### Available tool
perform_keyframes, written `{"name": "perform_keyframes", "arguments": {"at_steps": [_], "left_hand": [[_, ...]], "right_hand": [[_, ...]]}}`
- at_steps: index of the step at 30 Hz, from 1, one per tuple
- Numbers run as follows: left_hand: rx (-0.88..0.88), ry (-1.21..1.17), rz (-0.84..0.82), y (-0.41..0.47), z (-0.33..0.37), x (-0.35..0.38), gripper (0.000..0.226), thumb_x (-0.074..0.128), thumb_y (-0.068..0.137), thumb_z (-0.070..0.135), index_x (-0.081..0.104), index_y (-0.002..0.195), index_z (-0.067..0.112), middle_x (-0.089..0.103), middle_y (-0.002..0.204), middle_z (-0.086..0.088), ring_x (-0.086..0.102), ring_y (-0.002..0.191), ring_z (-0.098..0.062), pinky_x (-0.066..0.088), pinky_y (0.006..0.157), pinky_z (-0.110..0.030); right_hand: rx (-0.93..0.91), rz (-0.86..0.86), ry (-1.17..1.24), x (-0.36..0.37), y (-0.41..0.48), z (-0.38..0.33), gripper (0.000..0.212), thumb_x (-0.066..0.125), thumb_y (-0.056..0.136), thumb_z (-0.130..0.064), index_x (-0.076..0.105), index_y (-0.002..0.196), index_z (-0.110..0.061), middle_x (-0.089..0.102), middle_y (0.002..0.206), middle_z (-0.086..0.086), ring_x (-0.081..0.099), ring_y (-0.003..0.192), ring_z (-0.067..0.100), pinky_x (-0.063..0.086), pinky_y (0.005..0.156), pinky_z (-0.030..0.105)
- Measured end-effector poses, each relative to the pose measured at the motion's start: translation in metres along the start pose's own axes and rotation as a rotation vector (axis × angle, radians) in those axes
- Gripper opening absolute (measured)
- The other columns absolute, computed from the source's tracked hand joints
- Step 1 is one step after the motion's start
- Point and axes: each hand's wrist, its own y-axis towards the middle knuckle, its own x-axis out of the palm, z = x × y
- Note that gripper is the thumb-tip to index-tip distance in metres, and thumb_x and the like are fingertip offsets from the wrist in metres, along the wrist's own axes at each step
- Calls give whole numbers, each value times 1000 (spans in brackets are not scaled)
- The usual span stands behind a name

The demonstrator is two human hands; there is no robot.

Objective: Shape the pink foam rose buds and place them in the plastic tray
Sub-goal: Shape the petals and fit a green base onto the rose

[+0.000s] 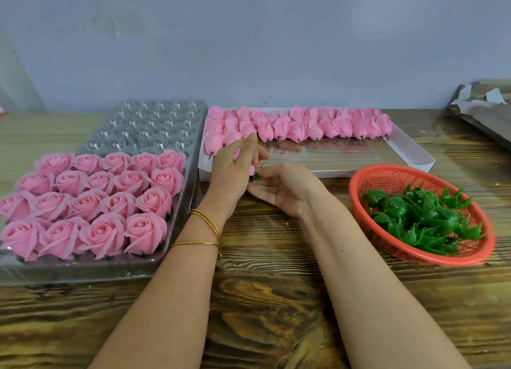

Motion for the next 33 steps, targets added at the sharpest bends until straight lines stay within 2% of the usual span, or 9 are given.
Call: {"name": "perform_keyframes", "arguments": {"at_steps": [2,7,12,20,33], "left_hand": [[3,-1,5,0,0,0,52,44,100,26,48,48,29,69,71,6,61,78,-5,46,79,-17],[-12,-31,17,0,2,-2,49,42,101,31,48,53,24,69,73,5,60,76,-8,45,81,-25],[-24,-46,30,0,4,-1,48,42,103,28,47,56,17,69,73,3,60,75,-10,46,83,-30],[-16,-18,28,0,3,-2,47,42,103,26,46,57,16,68,72,2,60,73,-8,48,76,-19],[-27,-13,18,2,-2,-1,50,42,102,29,47,54,20,67,68,5,61,73,-6,46,76,-15]], "right_hand": [[-19,-7,13,0,0,0,16,50,90,13,61,86,1,67,56,10,69,51,20,60,56,26],[-38,-26,38,-1,1,0,16,53,87,16,62,90,3,68,59,11,70,54,22,61,59,28],[16,1,16,-1,-1,-1,7,56,88,11,61,89,6,68,61,19,71,55,25,57,51,25],[1,17,8,-2,1,0,6,58,87,10,62,88,5,69,61,17,71,56,25,57,51,25],[-31,25,-1,-1,-1,-1,12,56,88,12,63,88,3,68,58,13,70,53,22,60,57,27]]}}
